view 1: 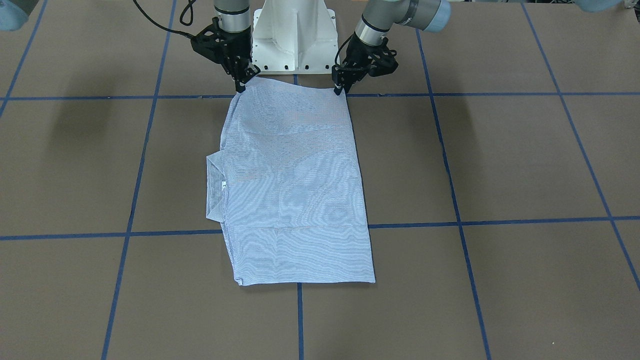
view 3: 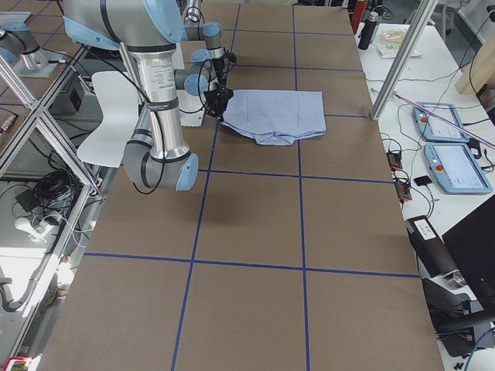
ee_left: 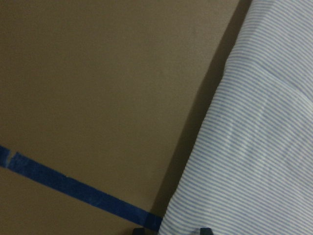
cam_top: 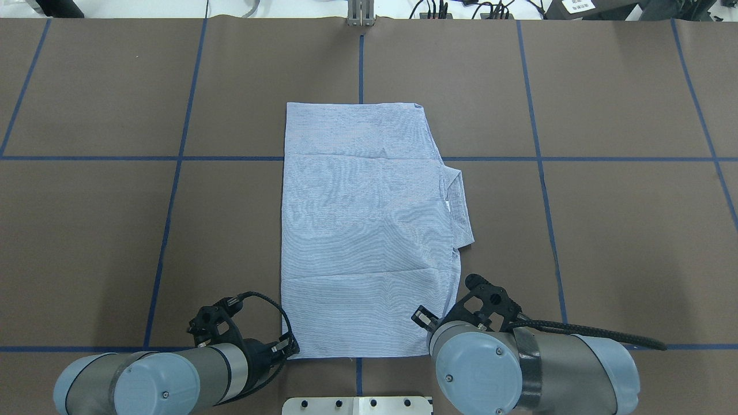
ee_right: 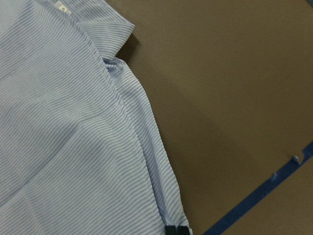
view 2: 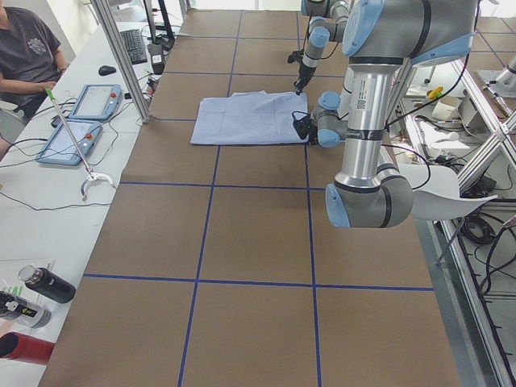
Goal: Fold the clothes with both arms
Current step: 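Grasp the folded shirt's side edges with both grippers near the robot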
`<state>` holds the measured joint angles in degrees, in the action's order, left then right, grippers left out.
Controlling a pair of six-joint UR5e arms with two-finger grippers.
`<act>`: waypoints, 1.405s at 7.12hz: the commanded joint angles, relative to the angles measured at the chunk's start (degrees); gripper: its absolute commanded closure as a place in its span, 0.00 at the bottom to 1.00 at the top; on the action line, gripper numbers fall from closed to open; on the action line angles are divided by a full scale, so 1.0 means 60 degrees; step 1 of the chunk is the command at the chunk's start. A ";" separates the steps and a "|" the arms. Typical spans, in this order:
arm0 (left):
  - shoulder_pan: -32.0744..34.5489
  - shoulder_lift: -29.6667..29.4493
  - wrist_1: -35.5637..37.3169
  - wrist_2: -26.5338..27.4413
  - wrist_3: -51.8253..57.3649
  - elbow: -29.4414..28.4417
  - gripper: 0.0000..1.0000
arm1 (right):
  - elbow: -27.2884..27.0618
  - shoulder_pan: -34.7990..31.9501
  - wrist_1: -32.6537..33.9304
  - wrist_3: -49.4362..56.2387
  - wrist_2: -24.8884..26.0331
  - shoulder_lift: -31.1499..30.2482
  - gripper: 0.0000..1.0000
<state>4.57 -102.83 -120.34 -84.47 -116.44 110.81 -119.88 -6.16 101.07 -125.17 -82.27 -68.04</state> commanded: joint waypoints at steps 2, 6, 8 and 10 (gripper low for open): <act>0.0029 0.0028 0.0003 -0.0100 0.0056 0.0468 1.00 | -0.0059 -0.0013 0.0000 -0.0013 0.0000 -0.0013 1.00; 0.1791 -0.0072 0.0470 -0.1632 0.0478 0.2023 1.00 | -0.1683 -0.0858 0.0000 0.0016 -0.0116 -0.0541 1.00; 0.4149 -0.0615 0.0516 -0.3287 0.1561 0.1908 1.00 | -0.1496 -0.2786 -0.0014 0.0322 -0.1863 -0.0001 1.00; 0.5387 -0.1578 0.0516 -0.4230 0.1726 0.0931 1.00 | -0.0183 -0.4053 -0.0044 0.1112 -0.2927 0.1082 1.00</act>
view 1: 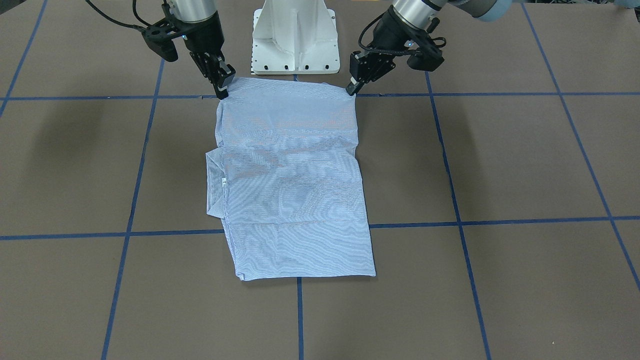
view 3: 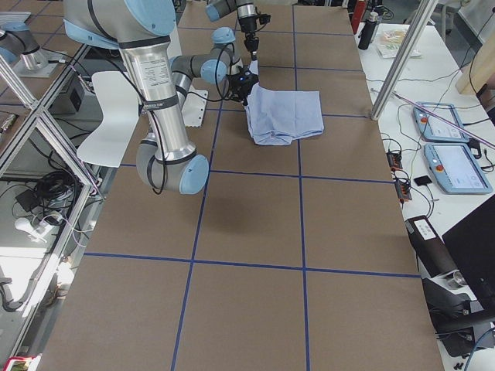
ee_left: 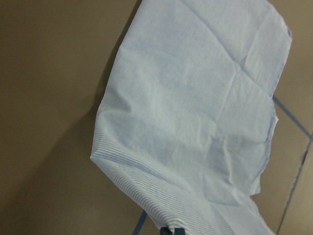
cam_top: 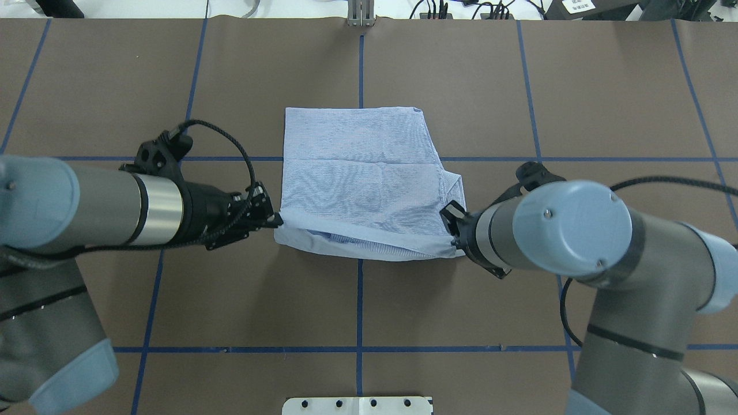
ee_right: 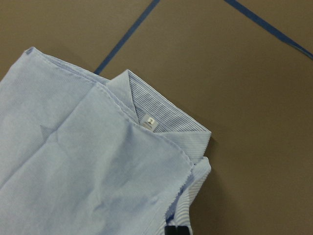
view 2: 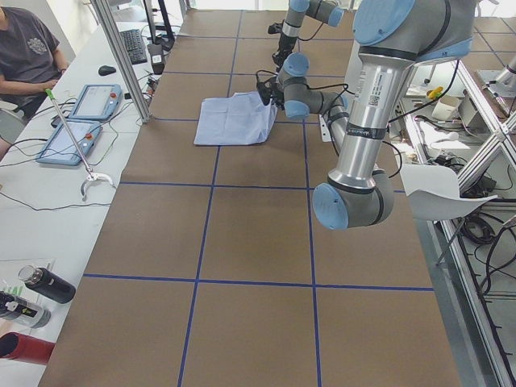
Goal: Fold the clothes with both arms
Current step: 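Lift the near half with both grippers and fold it toward the far edge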
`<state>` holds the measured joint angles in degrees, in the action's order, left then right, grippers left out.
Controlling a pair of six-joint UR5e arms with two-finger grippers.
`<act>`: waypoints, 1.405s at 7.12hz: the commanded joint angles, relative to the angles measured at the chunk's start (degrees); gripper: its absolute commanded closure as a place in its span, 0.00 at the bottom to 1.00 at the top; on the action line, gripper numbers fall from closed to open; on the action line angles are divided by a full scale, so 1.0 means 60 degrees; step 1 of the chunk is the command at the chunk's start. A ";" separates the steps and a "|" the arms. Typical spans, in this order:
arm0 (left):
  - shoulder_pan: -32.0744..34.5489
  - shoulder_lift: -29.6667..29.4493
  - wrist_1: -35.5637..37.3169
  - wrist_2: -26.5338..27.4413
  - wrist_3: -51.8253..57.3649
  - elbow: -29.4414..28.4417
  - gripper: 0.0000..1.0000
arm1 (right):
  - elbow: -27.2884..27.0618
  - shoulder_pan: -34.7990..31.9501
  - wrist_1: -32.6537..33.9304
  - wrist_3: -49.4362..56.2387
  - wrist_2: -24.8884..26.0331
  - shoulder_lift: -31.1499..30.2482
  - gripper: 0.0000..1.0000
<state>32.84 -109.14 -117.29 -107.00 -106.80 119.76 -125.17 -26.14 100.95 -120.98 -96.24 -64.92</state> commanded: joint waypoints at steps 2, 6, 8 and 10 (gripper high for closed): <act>0.1175 -0.1128 -0.0022 -0.0491 0.0730 -0.1527 1.00 | 0.1958 -0.1572 -0.0082 0.1321 -0.1081 0.1382 1.00; 0.1836 -0.2695 -0.0546 -0.0477 0.1378 -0.4337 1.00 | 0.5457 -0.2716 -0.1628 0.2555 -0.2091 0.2892 1.00; 0.1895 -0.3004 -0.1775 -0.0433 0.1393 -0.5788 1.00 | 0.7333 -0.3069 -0.1796 0.3415 -0.2255 0.3961 1.00; 0.1910 -0.3459 -0.2348 -0.0142 0.1408 -0.6816 1.00 | 0.8405 -0.3217 -0.1869 0.4062 -0.2446 0.4505 1.00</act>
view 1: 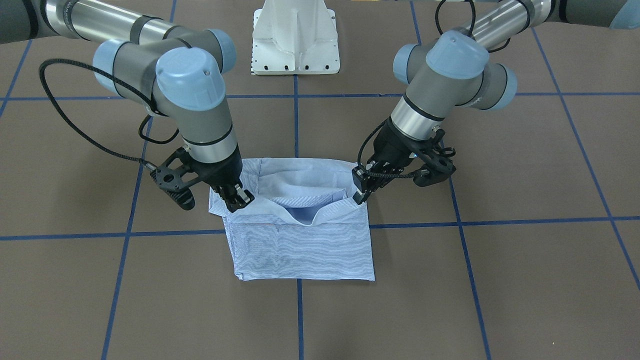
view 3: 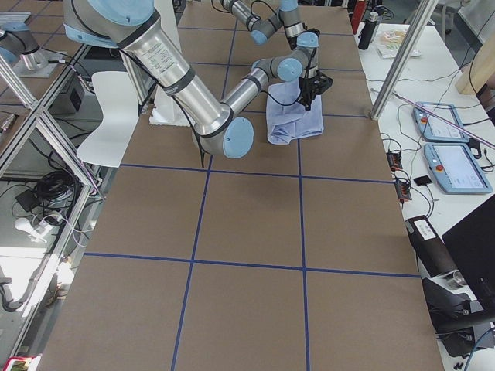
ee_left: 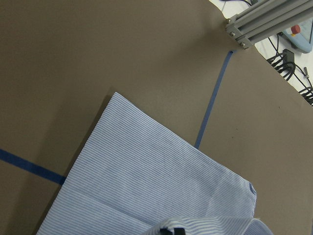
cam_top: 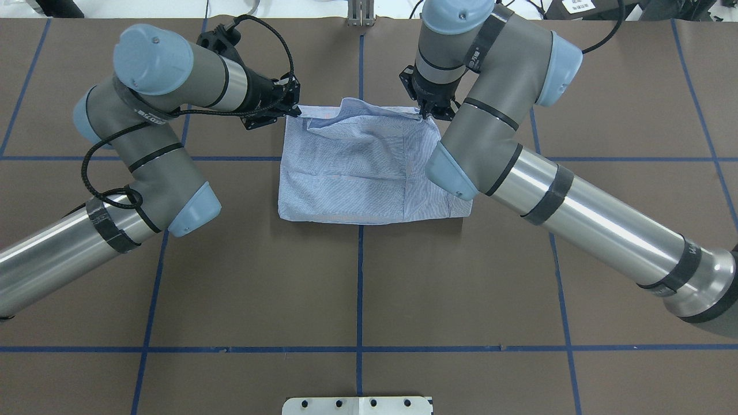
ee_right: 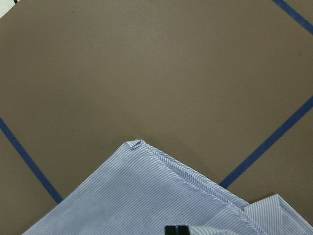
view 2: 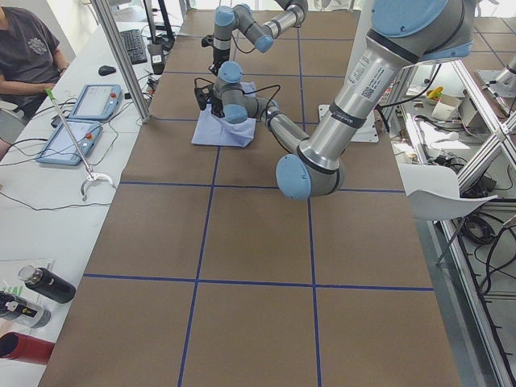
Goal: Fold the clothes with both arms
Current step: 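Lift the near half with both grippers and fold it toward the far edge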
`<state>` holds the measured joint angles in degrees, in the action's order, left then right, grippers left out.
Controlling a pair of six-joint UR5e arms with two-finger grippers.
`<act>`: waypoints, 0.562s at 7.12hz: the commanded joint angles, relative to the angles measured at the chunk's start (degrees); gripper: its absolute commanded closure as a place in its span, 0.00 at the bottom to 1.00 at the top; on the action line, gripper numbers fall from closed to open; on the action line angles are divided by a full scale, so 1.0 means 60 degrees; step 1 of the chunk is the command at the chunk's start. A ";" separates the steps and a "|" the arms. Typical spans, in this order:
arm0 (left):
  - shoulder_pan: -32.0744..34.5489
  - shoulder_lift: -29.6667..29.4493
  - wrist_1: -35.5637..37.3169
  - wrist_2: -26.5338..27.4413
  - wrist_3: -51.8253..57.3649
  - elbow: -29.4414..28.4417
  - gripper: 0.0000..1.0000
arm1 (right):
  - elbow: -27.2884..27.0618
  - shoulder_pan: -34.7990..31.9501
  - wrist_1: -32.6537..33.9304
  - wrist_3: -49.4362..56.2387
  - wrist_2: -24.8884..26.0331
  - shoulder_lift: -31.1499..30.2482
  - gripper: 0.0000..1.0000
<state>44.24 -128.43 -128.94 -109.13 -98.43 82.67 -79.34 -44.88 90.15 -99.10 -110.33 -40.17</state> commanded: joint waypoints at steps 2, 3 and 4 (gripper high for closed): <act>0.0097 -0.0581 -0.0774 0.0476 0.0393 -0.1470 1.00 | 0.1690 -0.0152 -0.0888 0.0695 -0.0098 0.0512 1.00; 0.0171 -0.0713 -0.1124 0.0507 0.0567 -0.1995 1.00 | 0.1926 -0.0196 -0.0919 0.1059 -0.0113 0.0571 1.00; 0.0244 -0.0946 -0.1287 0.0782 0.0801 -0.2508 0.98 | 0.2494 -0.0211 -0.1441 0.1164 -0.0098 0.0731 1.00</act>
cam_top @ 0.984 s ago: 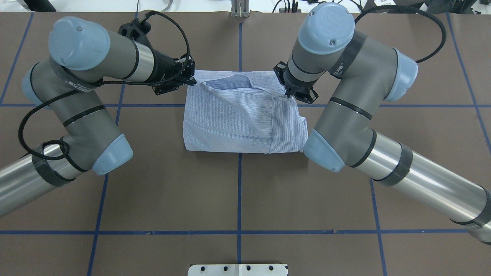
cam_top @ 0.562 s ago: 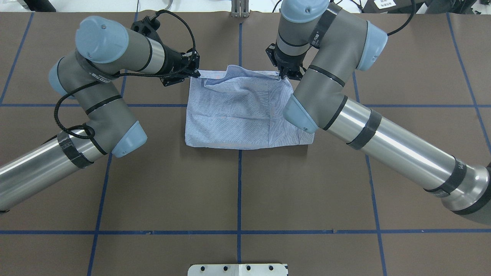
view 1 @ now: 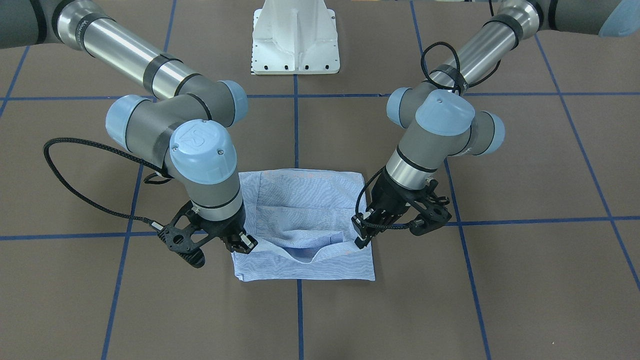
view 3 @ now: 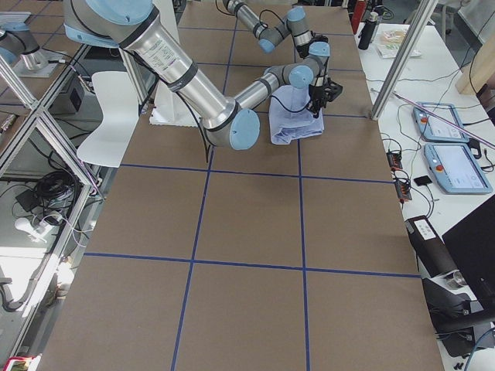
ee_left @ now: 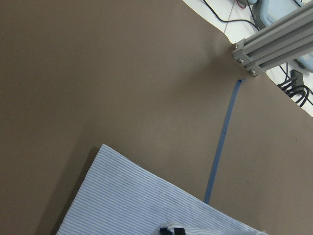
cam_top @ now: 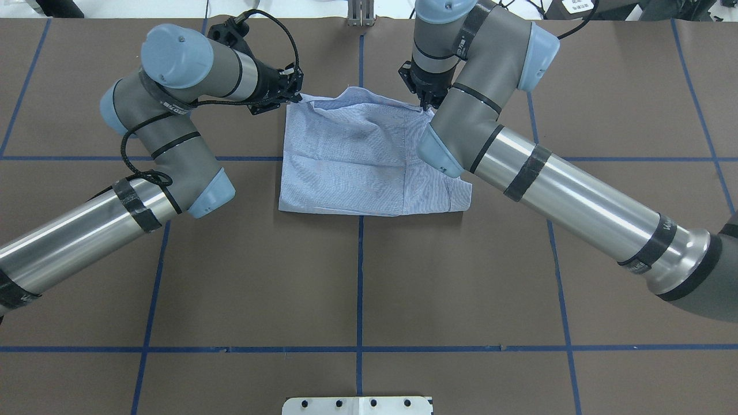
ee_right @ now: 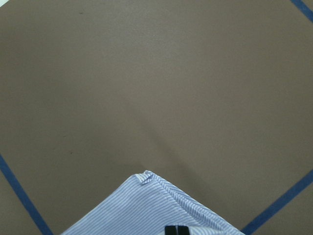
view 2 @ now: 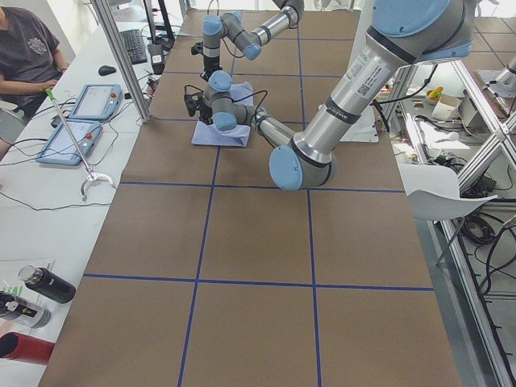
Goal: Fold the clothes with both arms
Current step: 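Release the folded shirt and raise both grippers away from it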
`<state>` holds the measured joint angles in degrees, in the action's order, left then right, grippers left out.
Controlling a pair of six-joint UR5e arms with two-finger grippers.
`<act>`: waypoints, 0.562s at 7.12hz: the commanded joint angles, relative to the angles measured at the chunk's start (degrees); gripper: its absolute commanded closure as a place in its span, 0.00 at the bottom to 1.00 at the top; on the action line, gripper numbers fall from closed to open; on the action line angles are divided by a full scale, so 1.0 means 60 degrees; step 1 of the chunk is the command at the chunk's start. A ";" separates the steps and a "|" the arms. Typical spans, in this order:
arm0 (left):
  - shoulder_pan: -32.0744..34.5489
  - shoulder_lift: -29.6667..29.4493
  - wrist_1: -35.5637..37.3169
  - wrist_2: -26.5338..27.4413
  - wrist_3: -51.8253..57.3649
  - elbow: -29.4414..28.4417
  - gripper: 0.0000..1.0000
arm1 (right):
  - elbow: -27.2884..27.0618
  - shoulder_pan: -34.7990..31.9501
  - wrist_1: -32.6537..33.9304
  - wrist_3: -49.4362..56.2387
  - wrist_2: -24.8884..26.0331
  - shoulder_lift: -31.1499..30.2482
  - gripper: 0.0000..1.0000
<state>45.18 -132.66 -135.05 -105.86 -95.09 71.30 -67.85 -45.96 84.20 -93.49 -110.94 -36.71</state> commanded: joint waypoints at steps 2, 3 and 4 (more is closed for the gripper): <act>0.0102 -0.0243 -0.0445 0.0373 0.0730 -0.0939 0.42 | 0.1767 -0.0088 -0.1186 0.0245 -0.0068 0.0812 0.00; 0.0232 -0.0243 -0.0431 0.0359 0.1094 -0.0955 0.23 | 0.1918 -0.0219 -0.1289 0.0579 -0.0112 0.0888 0.00; 0.0408 -0.0243 -0.0445 0.0330 0.1461 -0.0955 0.01 | 0.1919 -0.0569 -0.1290 0.0915 -0.0417 0.0889 0.00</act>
<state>46.57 -134.10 -137.59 -103.79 -88.92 65.77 -57.19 -47.50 76.93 -90.18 -111.94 -31.87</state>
